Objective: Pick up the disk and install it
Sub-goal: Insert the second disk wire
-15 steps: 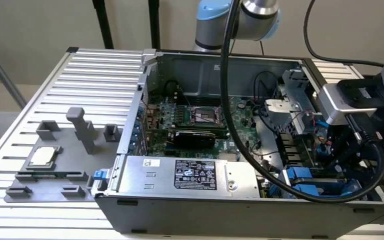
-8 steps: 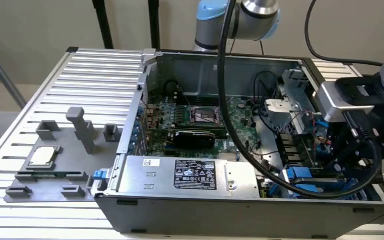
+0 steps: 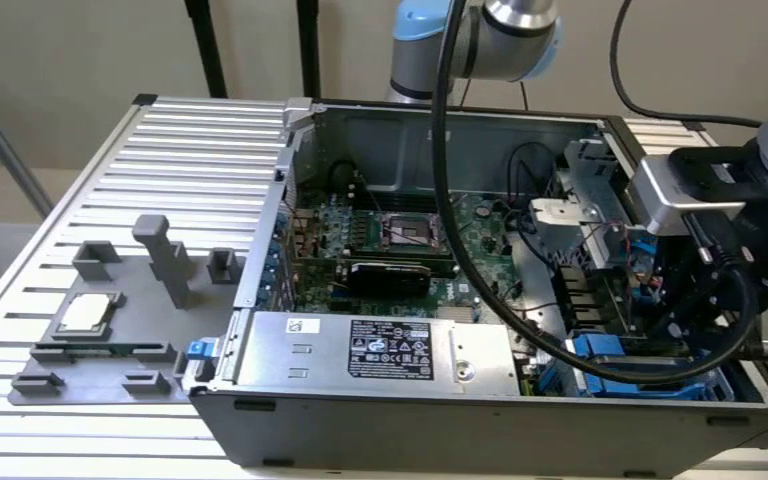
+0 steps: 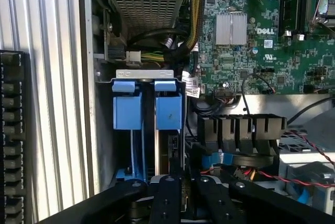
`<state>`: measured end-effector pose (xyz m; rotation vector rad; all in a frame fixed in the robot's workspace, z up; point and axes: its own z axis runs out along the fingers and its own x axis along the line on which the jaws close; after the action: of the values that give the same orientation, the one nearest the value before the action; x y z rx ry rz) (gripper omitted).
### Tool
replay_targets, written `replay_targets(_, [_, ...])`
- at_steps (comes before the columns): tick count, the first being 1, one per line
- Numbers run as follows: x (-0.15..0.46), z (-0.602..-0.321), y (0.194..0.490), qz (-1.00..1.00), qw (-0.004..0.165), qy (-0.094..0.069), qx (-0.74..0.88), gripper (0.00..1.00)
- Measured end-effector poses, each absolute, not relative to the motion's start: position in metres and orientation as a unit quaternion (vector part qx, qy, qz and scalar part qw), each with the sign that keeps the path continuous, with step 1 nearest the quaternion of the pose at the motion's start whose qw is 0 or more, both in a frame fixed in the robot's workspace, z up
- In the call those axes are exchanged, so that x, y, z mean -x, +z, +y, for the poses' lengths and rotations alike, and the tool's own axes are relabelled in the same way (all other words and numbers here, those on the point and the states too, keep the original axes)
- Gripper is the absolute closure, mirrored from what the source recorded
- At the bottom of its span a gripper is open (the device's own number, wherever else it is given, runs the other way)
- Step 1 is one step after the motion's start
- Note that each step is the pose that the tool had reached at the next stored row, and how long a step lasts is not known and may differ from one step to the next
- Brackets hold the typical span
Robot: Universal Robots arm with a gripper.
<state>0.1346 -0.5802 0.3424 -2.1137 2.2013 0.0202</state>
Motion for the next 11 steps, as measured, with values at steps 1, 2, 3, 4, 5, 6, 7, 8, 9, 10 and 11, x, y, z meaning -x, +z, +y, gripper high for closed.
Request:
replay_targets(1, [-0.1346, -0.5802, 0.3423, 0.722, 0.044, 0.006, 0.691, 1.00])
replay_targets(2, [-0.1345, -0.5802, 0.3425, 0.723, 0.043, 0.005, 0.689, 1.00])
replay_targets(3, [-0.1345, -0.5802, 0.3425, 0.725, 0.042, 0.004, 0.688, 1.00])
replay_targets(4, [-0.1343, -0.5802, 0.3425, 0.726, 0.041, 0.003, 0.686, 1.00])
replay_targets(5, [-0.1342, -0.5802, 0.3425, 0.728, 0.041, 0.001, 0.685, 1.00])
replay_targets(6, [-0.1339, -0.5802, 0.3425, 0.729, 0.040, 0.000, 0.683, 1.00])
replay_targets(7, [-0.1338, -0.5802, 0.3424, 0.730, 0.039, 0.000, 0.682, 1.00])
replay_targets(8, [-0.1335, -0.5802, 0.3424, 0.732, 0.038, -0.002, 0.681, 1.00])
replay_targets(9, [-0.1332, -0.5802, 0.3423, 0.733, 0.038, -0.002, 0.679, 1.00])
replay_targets(10, [-0.1330, -0.5802, 0.3424, 0.734, 0.037, -0.003, 0.678, 1.00])
replay_targets(11, [-0.1328, -0.5801, 0.3424, 0.735, 0.037, -0.004, 0.677, 1.00])
